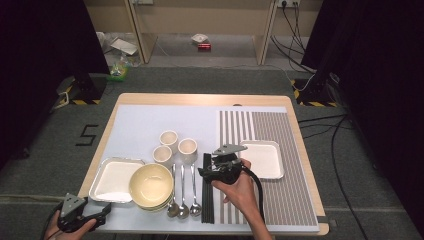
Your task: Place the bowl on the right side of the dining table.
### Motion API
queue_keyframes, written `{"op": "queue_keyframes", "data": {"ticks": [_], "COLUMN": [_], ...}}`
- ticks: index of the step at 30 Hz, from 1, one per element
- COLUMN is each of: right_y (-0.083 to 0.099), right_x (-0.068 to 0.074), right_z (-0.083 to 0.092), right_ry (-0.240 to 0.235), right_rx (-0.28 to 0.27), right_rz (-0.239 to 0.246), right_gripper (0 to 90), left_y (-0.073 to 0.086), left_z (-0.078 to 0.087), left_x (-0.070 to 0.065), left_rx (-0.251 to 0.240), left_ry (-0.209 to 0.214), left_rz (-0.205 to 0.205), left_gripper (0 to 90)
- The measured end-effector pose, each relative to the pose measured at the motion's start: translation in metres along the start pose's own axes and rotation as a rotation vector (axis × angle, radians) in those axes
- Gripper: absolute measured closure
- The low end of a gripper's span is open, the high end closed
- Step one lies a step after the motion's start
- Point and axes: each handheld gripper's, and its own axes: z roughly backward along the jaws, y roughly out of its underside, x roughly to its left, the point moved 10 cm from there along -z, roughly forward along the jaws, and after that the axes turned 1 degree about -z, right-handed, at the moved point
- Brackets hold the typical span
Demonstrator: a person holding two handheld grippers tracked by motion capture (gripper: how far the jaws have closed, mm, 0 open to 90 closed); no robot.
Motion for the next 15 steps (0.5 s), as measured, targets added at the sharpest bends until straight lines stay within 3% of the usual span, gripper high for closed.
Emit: {"op": "queue_keyframes", "data": {"ticks": [7,10,12,15], "right_y": [-0.005,-0.007,-0.011,-0.013], "right_x": [0.012,0.018,0.021,0.022], "right_z": [-0.007,-0.009,-0.009,-0.009], "right_ry": [-0.023,-0.037,-0.039,-0.04], "right_rx": [-0.001,-0.007,-0.017,-0.023], "right_rz": [0.012,0.026,0.019,0.014], "right_gripper": [39.5,40.1,40.8,41.1], "left_y": [-0.001,0.0,-0.001,0.0], "left_z": [-0.001,0.0,-0.001,0.0], "left_x": [0.001,0.0,0.001,0.0], "left_rx": [-0.014,0.002,-0.015,-0.001], "left_ry": [-0.009,0.002,-0.01,0.0], "left_rz": [0.002,0.0,0.002,-0.001], "left_gripper": [11.6,11.6,11.6,11.6]}}
